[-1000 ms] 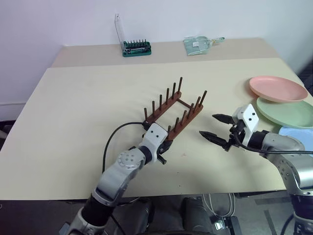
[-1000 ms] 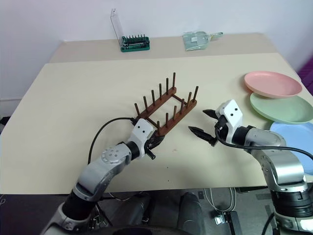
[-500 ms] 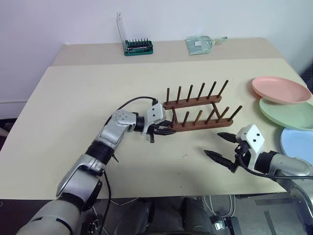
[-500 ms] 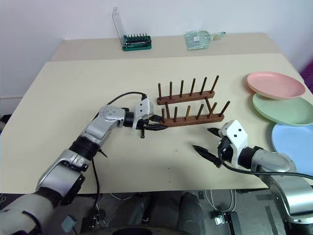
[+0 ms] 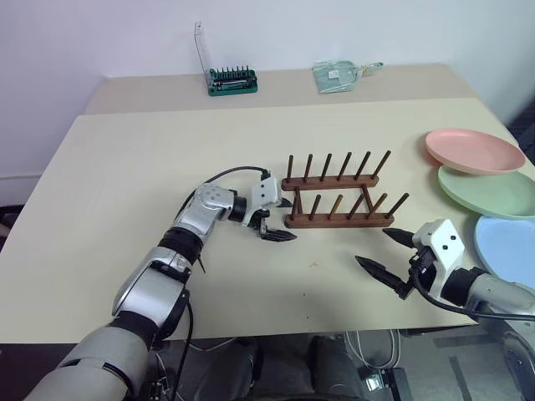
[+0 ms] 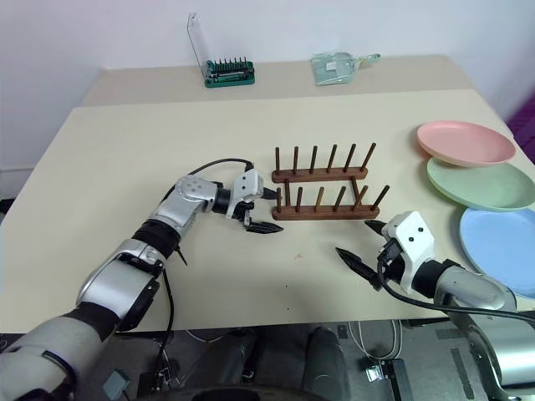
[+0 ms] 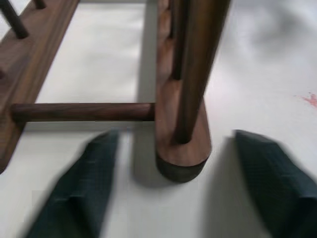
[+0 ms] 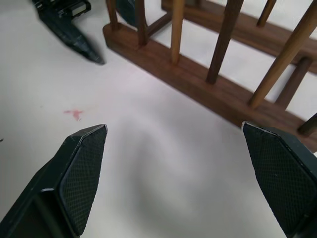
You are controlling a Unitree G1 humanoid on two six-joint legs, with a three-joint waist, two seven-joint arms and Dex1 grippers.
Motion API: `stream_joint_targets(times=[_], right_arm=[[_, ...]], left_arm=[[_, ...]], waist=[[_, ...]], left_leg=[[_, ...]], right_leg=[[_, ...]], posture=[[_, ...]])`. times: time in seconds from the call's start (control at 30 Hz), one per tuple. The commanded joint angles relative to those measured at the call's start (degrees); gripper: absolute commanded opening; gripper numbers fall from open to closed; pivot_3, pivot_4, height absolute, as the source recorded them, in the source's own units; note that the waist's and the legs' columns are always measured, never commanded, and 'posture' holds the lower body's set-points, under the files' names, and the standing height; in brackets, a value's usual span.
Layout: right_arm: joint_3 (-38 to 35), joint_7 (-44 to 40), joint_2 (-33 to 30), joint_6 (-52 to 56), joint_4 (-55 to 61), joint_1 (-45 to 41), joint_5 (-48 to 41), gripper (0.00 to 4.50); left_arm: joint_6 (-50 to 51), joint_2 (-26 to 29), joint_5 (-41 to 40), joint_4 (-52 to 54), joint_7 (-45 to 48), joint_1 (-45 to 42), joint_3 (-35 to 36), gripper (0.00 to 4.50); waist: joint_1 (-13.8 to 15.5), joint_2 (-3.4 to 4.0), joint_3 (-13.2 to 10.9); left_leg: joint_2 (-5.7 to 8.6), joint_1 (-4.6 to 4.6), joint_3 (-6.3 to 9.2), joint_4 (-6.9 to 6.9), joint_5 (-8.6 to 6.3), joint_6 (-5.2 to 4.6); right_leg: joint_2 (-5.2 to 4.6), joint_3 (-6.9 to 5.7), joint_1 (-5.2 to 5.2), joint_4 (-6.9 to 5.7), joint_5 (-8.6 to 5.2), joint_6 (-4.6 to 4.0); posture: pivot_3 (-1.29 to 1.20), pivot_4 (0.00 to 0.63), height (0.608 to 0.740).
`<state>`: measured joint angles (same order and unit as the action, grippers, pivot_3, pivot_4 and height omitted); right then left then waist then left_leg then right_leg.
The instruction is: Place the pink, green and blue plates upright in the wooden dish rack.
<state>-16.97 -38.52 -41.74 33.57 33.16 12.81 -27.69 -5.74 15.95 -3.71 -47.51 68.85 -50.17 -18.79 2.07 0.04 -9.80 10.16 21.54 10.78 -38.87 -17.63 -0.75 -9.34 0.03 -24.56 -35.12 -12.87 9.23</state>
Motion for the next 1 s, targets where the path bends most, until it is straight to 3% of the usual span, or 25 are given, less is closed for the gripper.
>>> stream_joint_targets(times=[0.03, 0.2, 0.23, 0.37, 0.47, 0.67, 0.87, 1.0], right_arm=[[-0.06, 0.44, -2.08, 0.11, -2.19, -0.87, 2.75, 3.23], [3.37, 1.65, -4.28, -0.14, -6.92, -3.87, 8.1, 0.9], [5.4, 1.92, -5.07, -1.42, -8.86, -5.0, 10.85, 0.5], [8.39, 3.89, -4.2, -2.64, -13.51, -9.93, 14.56, 0.5], [12.12, 3.91, -4.03, -2.87, -17.42, -14.22, 17.27, 0.5], [17.18, 6.76, -1.46, -5.92, -28.29, -24.28, 23.45, 0.5], [19.41, 7.43, 1.15, -10.84, -37.89, -32.09, 26.6, 0.5], [19.54, 7.12, 1.3, -13.31, -41.09, -34.55, 28.04, 0.5]], left_arm=[[7.2, 4.44, -2.17, 9.51, 1.35, 4.41, 3.2, 3.29], [20.36, 6.84, -5.74, 34.85, 1.83, 14.4, 1.31, 0.97], [21.19, 6.13, -3.97, 38.7, -0.07, 16.02, -0.53, 0.94], [20.3, 4.41, 3.26, 42.43, -8.05, 17.89, -4.05, 0.94], [25.78, 1.41, 5.68, 42.04, -14.0, 18.07, -5.44, 0.94], [30.15, -5.55, 10.33, 33.57, -28.45, 14.44, -3.61, 0.94], [27.89, -7.29, 11.81, 25.28, -35.0, 10.71, -3.36, 0.94], [26.83, -6.99, 10.56, 24.98, -34.15, 10.0, -3.28, 0.94]], waist=[[0.03, 0.01, 0.01], [0.51, 0.03, 0.01], [0.7, 0.03, 0.01], [0.87, 0.01, 0.01], [0.28, 0.04, 0.03], [0.44, -0.08, 0.08], [0.13, -0.1, 0.15], [0.13, -0.09, 0.16]], left_leg=[[-0.01, -0.01, 0.0, 0.0, 0.0, 0.0], [0.02, 0.01, 0.02, -0.02, 0.0, 0.0], [0.04, 0.03, 0.06, -0.08, 0.0, 0.0], [0.05, -0.02, 0.02, -0.15, 0.0, 0.01], [0.02, -0.04, 0.02, -0.1, 0.01, 0.03], [0.03, -0.11, 0.02, -0.16, 0.02, 0.04], [0.03, -0.15, 0.01, -0.16, 0.05, 0.09], [0.02, -0.15, 0.01, -0.16, 0.06, 0.1]], right_leg=[[0.01, 0.0, 0.0, 0.0, 0.0, 0.0], [0.0, 0.02, 0.01, -0.02, 0.0, -0.01], [0.0, 0.02, 0.03, -0.02, 0.0, -0.01], [-0.02, 0.03, 0.12, -0.03, 0.03, 0.01], [0.0, 0.03, 0.09, -0.06, 0.03, 0.01], [0.0, 0.02, 0.22, -0.05, 0.05, 0.03], [0.02, 0.03, 0.22, -0.06, 0.12, 0.06], [0.03, 0.03, 0.2, -0.07, 0.12, 0.06]], posture=[[0.0, 0.15, 0.74], [0.0, 0.15, 0.74], [0.0, 0.15, 0.74], [0.0, 0.15, 0.74], [0.0, 0.15, 0.74], [0.0, 0.15, 0.74], [0.0, 0.15, 0.74], [0.0, 0.15, 0.74]])
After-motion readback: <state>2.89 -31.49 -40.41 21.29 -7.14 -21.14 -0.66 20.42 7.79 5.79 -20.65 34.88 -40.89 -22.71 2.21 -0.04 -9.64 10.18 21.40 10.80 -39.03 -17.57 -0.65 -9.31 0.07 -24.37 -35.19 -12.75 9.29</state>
